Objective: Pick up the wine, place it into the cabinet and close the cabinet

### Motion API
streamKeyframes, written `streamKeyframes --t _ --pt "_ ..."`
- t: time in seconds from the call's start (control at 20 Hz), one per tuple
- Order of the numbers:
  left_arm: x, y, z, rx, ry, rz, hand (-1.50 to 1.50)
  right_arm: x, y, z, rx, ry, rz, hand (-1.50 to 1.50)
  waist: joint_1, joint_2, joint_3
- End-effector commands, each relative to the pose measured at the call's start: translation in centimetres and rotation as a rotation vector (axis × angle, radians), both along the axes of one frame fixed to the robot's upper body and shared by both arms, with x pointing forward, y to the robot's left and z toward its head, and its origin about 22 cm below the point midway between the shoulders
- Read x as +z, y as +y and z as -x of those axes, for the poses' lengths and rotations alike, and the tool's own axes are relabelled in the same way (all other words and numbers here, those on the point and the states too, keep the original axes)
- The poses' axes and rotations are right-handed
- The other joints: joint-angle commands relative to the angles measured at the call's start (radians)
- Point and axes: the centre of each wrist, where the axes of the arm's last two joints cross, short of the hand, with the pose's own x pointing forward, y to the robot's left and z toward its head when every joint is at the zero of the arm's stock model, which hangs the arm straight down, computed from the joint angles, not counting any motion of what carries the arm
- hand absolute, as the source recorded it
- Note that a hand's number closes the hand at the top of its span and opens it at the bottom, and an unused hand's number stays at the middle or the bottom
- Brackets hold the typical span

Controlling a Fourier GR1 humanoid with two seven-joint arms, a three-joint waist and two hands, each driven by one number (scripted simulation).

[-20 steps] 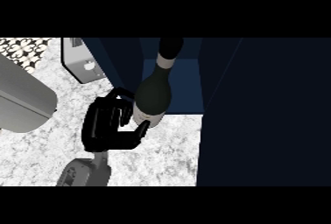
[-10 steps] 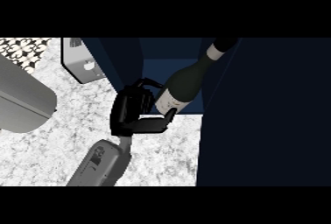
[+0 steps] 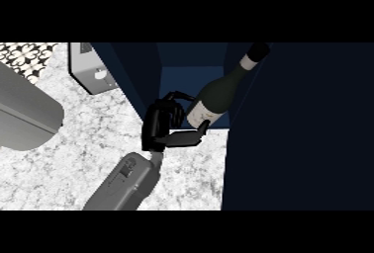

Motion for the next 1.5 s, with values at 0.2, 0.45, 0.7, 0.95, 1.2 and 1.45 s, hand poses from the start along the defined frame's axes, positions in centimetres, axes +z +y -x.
streamKeyframes --t 0.2,0.45,0.7,0.95,1.2,1.45 --pt "-2.4 0.9 -0.2 0.022 0.073 -0.001 1.50 1.4 -1.6 0.2 -0.006 -0.007 -0.016 -1.50 0.005 -0.001 0.000" --pt "-4.7 1.3 -0.3 0.021 0.068 0.000 1.50 -1.3 -0.3 1.1 -0.004 0.016 -0.002 -1.50 0.001 -0.001 0.000" --pt "-5.9 2.2 -1.2 0.058 0.086 0.070 1.50 -1.8 -0.5 0.6 -0.006 0.019 -0.009 -1.50 -0.002 0.000 0.000" --pt "-5.7 1.6 -1.9 0.030 0.105 0.142 1.50 -0.4 0.0 0.8 0.000 0.030 -0.017 -1.50 -0.005 0.001 0.000" --pt "-5.4 0.6 -3.0 0.035 0.106 0.107 1.50 -1.0 -0.3 0.2 0.014 0.006 -0.024 -1.50 -0.015 0.002 0.000" --pt "-4.0 0.8 -5.1 0.000 0.116 0.129 1.50 -0.3 -0.5 -1.1 0.004 0.014 -0.022 -1.50 -0.008 0.002 0.000"
